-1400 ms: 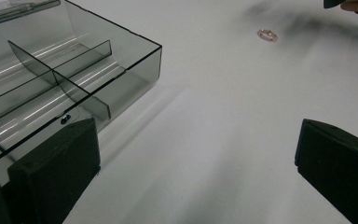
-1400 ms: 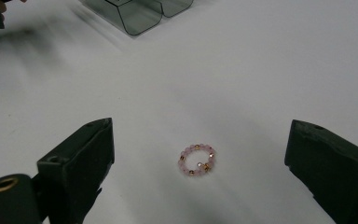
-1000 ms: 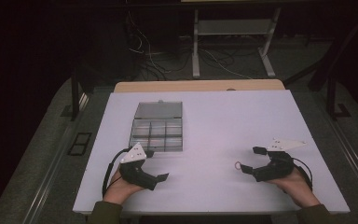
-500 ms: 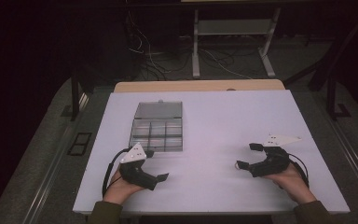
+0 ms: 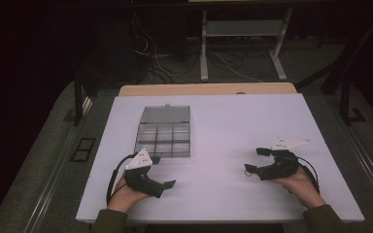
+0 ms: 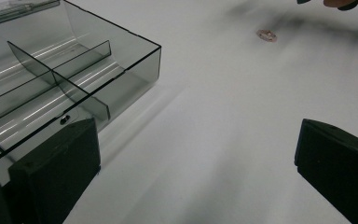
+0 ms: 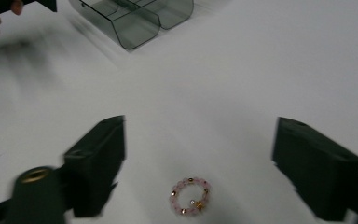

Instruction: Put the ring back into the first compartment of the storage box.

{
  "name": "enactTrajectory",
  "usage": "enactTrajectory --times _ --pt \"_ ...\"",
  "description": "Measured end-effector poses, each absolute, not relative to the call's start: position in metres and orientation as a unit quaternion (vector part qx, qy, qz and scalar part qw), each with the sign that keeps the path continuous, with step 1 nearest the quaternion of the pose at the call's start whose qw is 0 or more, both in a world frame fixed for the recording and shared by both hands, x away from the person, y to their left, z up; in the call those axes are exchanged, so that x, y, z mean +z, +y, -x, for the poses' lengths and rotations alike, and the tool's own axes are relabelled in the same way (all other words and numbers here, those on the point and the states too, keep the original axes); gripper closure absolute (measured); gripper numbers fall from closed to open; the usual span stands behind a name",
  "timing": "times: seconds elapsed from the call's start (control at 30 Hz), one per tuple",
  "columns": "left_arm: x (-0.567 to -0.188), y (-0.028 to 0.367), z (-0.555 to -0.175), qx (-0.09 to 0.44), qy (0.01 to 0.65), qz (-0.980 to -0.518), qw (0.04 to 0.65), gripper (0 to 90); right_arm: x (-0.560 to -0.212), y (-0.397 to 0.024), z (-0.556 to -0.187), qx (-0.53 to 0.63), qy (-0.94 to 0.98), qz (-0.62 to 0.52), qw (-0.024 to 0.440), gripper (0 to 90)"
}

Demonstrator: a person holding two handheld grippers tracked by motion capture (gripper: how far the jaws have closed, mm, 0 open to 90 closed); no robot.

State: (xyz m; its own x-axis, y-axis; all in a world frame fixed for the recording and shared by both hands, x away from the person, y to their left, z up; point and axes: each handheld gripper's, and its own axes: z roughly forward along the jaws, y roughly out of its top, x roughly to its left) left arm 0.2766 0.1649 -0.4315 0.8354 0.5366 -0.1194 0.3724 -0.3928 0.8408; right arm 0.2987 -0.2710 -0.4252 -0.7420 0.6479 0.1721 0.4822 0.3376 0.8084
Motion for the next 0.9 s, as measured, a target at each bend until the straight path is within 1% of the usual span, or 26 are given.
enactTrajectory --times 0.13,0.17,0.27,0.3,0.43,0.47,0.5,0.67,0.9 --pt "-0.4316 0.1648 -0.2766 0.086 0.274 -0.830 0.477 0.0 -0.4254 -0.2706 -0.3000 0.455 0.814 -0.349 0.092 20.2" --pt "-0.4316 0.1647 -0.2765 0.086 0.274 -0.830 0.478 0.0 -0.4260 -0.2705 -0.3007 0.452 0.815 -0.351 0.090 22.4" --pt "-0.4316 0.1648 -0.2765 0.086 0.274 -0.830 0.478 0.0 -0.4265 -0.2708 -0.3019 0.448 0.817 -0.353 0.089 23.9" --pt "-0.4317 0.1646 -0.2764 0.086 0.274 -0.830 0.479 0.0 -0.4271 -0.2709 -0.3028 0.445 0.818 -0.353 0.085 26.8" --pt "-0.4316 0.1645 -0.2762 0.086 0.274 -0.829 0.479 0.0 -0.4275 -0.2703 -0.3040 0.440 0.822 -0.351 0.086 32.0" --pt "-0.4316 0.1645 -0.2762 0.086 0.274 -0.829 0.479 0.0 -0.4275 -0.2703 -0.3040 0.440 0.822 -0.351 0.086 32.0" --pt "-0.4316 0.1646 -0.2762 0.086 0.274 -0.829 0.479 0.0 -0.4284 -0.2705 -0.3050 0.438 0.823 -0.352 0.082 34.8" --pt "-0.4316 0.1646 -0.2763 0.086 0.274 -0.830 0.478 0.0 -0.4305 -0.2699 -0.3059 0.426 0.828 -0.357 0.077 36.8" --pt "-0.4319 0.1646 -0.2764 0.086 0.274 -0.830 0.478 0.0 -0.4334 -0.2700 -0.3076 0.413 0.834 -0.358 0.077 45.8"
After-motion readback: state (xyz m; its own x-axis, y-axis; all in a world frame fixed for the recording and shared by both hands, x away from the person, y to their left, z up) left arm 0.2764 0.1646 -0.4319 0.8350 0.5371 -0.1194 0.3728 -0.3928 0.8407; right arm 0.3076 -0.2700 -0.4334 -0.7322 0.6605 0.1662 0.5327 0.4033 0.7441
